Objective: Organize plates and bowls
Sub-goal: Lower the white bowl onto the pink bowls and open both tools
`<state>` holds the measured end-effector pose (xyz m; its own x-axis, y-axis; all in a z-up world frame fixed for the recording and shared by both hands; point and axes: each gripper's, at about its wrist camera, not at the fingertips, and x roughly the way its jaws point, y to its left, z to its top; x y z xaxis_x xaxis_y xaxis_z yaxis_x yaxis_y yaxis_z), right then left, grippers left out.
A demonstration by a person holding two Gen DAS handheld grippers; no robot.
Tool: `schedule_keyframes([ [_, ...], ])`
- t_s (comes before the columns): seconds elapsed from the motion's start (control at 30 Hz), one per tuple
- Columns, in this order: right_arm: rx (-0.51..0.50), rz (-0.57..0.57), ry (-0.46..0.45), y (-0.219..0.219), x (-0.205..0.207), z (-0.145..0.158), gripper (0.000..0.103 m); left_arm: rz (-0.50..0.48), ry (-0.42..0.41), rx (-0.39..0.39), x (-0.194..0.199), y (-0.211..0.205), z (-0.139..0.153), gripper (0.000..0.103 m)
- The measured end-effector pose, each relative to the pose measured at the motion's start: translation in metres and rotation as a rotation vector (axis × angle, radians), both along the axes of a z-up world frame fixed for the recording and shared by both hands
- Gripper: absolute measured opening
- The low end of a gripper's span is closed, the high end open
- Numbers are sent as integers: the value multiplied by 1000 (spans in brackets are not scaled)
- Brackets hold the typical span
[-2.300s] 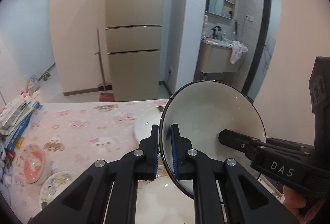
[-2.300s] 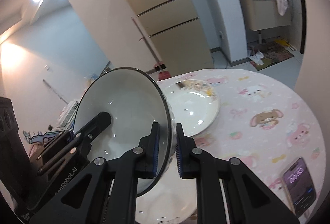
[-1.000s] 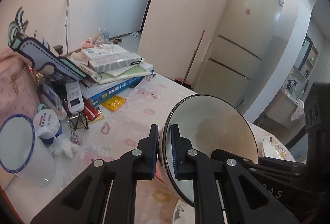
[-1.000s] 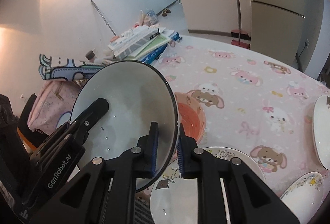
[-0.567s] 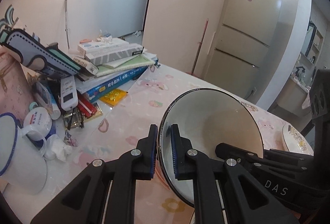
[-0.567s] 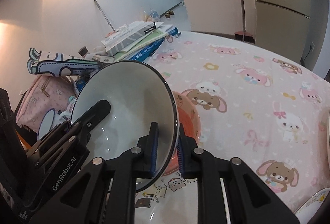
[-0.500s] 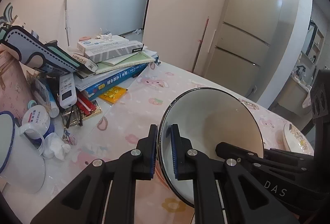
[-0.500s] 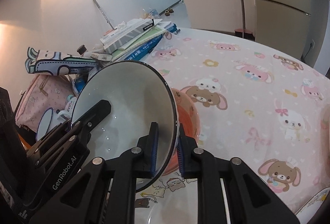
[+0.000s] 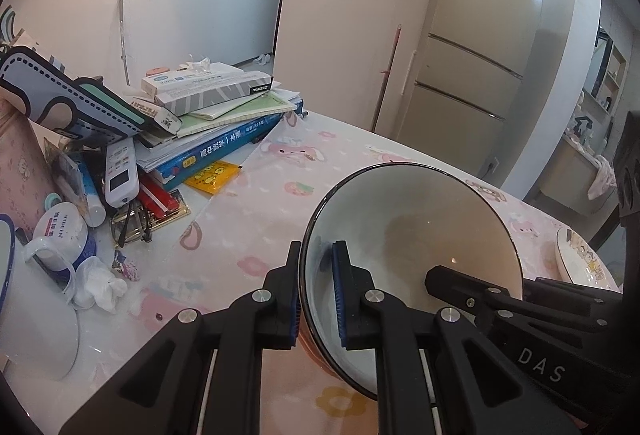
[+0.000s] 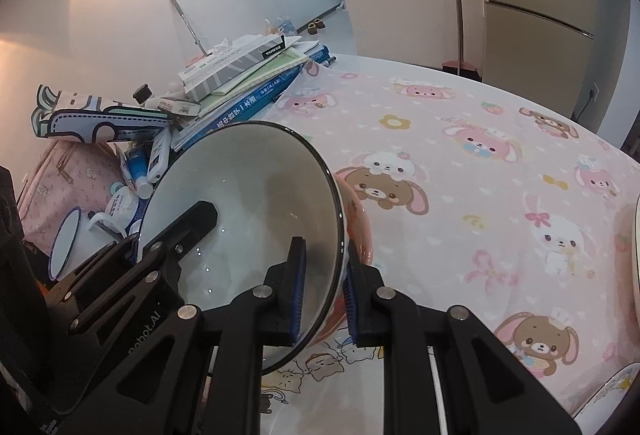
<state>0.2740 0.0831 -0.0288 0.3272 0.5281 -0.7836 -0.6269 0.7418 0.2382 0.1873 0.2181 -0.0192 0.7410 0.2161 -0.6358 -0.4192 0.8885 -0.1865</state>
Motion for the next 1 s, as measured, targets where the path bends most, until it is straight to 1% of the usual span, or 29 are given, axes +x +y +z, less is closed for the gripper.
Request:
schedule_keyframes([
  [0.2, 5, -3, -25, -1, -3, 4, 20, -12, 17, -17, 3, 0, -5, 18],
  [0.27, 2, 2, -40, -1, -5, 5, 21, -27, 24, -19, 4, -2, -7, 27],
  [0.3, 0, 5, -44, -1, -5, 5, 21, -32, 23, -14, 4, -4, -7, 29],
  [0.37, -5, 9, -46, -1, -5, 6, 21, -32, 20, 5, 4, -7, -6, 29],
  [0.43, -7, 8, -48, -2, -5, 6, 21, -36, 12, 0, 3, -7, -5, 29],
  [0.5, -6, 3, -47, -2, -6, 8, 21, -36, 1, -5, 1, -7, -4, 29],
  [0.53, -5, 2, -50, -3, -7, 9, 20, -28, -4, 3, 0, -7, -3, 24],
  [0.57, -8, 0, -53, -3, -7, 9, 20, -19, 9, 20, 0, -7, -2, 17],
  [0.6, -4, -6, -56, -4, -6, 10, 20, -36, 29, 28, 2, -6, -4, 16],
  [0.63, -6, -11, -58, -5, -5, 10, 20, -40, 29, 16, 2, -5, -5, 15],
  [0.67, -4, -14, -57, -6, -2, 10, 20, -33, 24, 1, 2, -3, -6, 14],
  [0.73, -1, -14, -60, -6, 1, 9, 17, -23, 20, 6, 2, -2, -6, 14],
  [0.9, -9, -10, -72, -5, -2, 9, 17, -20, -6, -16, -3, 2, -4, 14],
  [0.97, -4, -13, -65, -5, -1, 9, 18, -6, -27, -5, -6, 3, 0, 14],
  [1.0, 2, -14, -54, -6, 0, 10, 21, -2, -36, 6, -8, 2, 2, 14],
])
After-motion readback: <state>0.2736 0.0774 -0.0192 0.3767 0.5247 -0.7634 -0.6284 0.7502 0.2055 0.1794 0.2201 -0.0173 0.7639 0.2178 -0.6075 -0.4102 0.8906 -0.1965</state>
